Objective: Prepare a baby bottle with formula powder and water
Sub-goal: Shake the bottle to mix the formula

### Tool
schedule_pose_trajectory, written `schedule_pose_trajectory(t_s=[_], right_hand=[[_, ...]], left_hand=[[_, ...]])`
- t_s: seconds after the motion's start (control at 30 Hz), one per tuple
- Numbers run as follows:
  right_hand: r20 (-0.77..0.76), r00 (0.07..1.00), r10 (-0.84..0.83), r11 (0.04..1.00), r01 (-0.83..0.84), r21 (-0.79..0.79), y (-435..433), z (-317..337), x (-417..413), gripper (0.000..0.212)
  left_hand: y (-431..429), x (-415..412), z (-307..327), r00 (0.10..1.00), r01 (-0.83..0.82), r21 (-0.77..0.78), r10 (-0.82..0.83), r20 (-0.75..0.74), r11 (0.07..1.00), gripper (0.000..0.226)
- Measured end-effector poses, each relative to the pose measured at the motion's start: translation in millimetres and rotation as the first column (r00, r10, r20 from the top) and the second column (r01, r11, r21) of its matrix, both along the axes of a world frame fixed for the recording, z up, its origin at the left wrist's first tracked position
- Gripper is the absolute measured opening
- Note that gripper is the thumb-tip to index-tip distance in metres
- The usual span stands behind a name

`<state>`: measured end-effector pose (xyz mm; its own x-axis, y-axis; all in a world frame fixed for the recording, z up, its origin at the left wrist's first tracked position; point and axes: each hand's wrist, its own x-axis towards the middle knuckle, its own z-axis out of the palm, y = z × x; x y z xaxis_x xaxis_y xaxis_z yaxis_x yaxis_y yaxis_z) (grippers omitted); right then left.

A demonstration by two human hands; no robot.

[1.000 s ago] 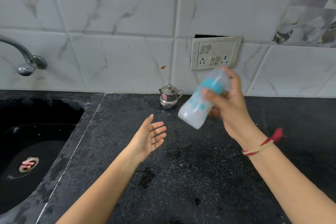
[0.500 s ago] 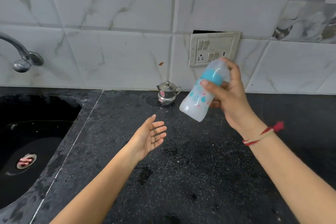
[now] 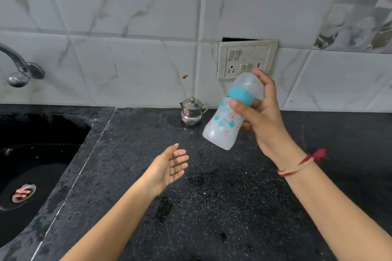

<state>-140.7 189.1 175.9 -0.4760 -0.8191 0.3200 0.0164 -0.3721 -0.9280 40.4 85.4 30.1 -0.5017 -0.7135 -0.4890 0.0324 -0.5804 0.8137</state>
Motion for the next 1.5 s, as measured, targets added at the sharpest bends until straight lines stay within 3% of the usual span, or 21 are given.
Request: schedule_pose_trajectory(t_s=[0.1,0.13,0.23,0.37,0.47,0.5,0.6,0.73,0.83,0.87,0.97,1.1,1.2,1.23,1.33,1.37,1.47,1.5], right_hand=[[0.314,0.943,-0.114,0.980,0.159,-0.123,-8.7,-2.6,-1.7,0.055],[0.341,0.933,-0.113,0.979,0.164,-0.125,-9.2,-2.5,0.9,0.057],[0.099,0.993,0.061,0.998,-0.060,-0.022,-5.2,-8.5,11.1,0.065],[0.252,0.965,-0.077,0.986,0.111,-0.124,-11.5,-11.7,10.3,0.060],[0.040,0.989,0.141,0.990,-0.142,0.021,-12.0,-21.4,24.4,0.071],[0.046,0.987,0.153,0.988,-0.155,0.023,-13.6,-24.3,26.9,0.070],[0.338,0.941,-0.023,0.996,0.051,-0.075,-22.4,-23.0,22.7,0.059],[0.221,0.974,0.041,0.999,-0.039,-0.017,-23.7,-23.9,20.2,0.062],[0.452,0.882,-0.131,0.976,0.195,-0.098,-27.5,-29.6,12.5,0.057],[0.466,0.872,-0.150,0.975,0.210,-0.078,-28.1,-31.3,13.1,0.057],[0.242,0.966,-0.093,0.996,0.092,0.014,-27.8,-40.9,19.1,0.060],[0.476,0.855,-0.207,0.961,0.270,-0.067,-34.6,-39.8,11.6,0.058],[0.217,0.976,-0.016,0.997,-0.001,0.075,-34.6,-45.0,21.7,0.062],[0.207,0.978,-0.003,0.997,-0.014,0.079,-35.8,-46.9,23.9,0.061],[0.416,0.902,-0.117,0.993,0.118,0.023,-43.1,-48.0,19.6,0.054],[0.400,0.912,-0.093,0.996,0.086,0.036,-42.9,-45.7,21.0,0.055],[0.165,0.977,0.133,0.982,-0.152,0.110,-38.5,-54.8,27.3,0.064],[0.186,0.976,0.117,0.986,-0.136,0.091,-38.0,-56.0,27.3,0.061]], left_hand=[[0.2,-1.3,0.9,0.999,-0.040,0.003,0.040,-0.014,0.999,0.032],[1.2,-2.4,0.2,0.998,-0.053,0.009,0.053,-0.023,0.999,0.031],[-0.6,-2.6,-0.6,0.998,-0.058,-0.004,0.058,-0.023,0.998,0.028],[-6.5,0.1,-2.7,0.992,-0.120,-0.004,0.120,-0.026,0.993,0.026],[-6.2,-1.0,-3.4,0.992,-0.127,-0.006,0.127,-0.027,0.992,0.022],[-7.7,-1.2,-2.6,0.991,-0.135,-0.008,0.135,-0.026,0.991,0.022],[-12.2,0.9,-1.9,0.989,-0.147,-0.010,0.147,-0.021,0.989,0.023],[-15.4,1.9,-5.7,0.991,-0.132,-0.010,0.132,0.001,0.991,0.024],[-18.2,1.6,-9.0,0.989,-0.148,-0.002,0.148,0.003,0.989,0.024],[-17.9,0.2,-9.9,0.990,-0.144,0.004,0.144,0.002,0.990,0.024],[-17.3,-4.0,-9.3,0.994,-0.112,0.005,0.112,0.007,0.994,0.024],[-19.4,-5.2,-9.9,0.992,-0.129,0.008,0.129,-0.009,0.992,0.025],[-21.1,-5.6,-10.1,0.993,-0.116,0.030,0.117,-0.008,0.993,0.024],[-21.9,-5.0,-9.7,0.993,-0.122,0.031,0.122,-0.007,0.992,0.024],[-23.0,-2.2,-10.7,0.989,-0.143,0.026,0.144,-0.016,0.989,0.025],[-22.2,-1.5,-11.4,0.990,-0.139,0.027,0.139,-0.016,0.990,0.025],[-22.3,-1.1,-13.1,0.991,-0.136,0.032,0.136,-0.006,0.990,0.023],[-23.1,-0.5,-13.8,0.990,-0.143,0.034,0.143,-0.005,0.989,0.023]])
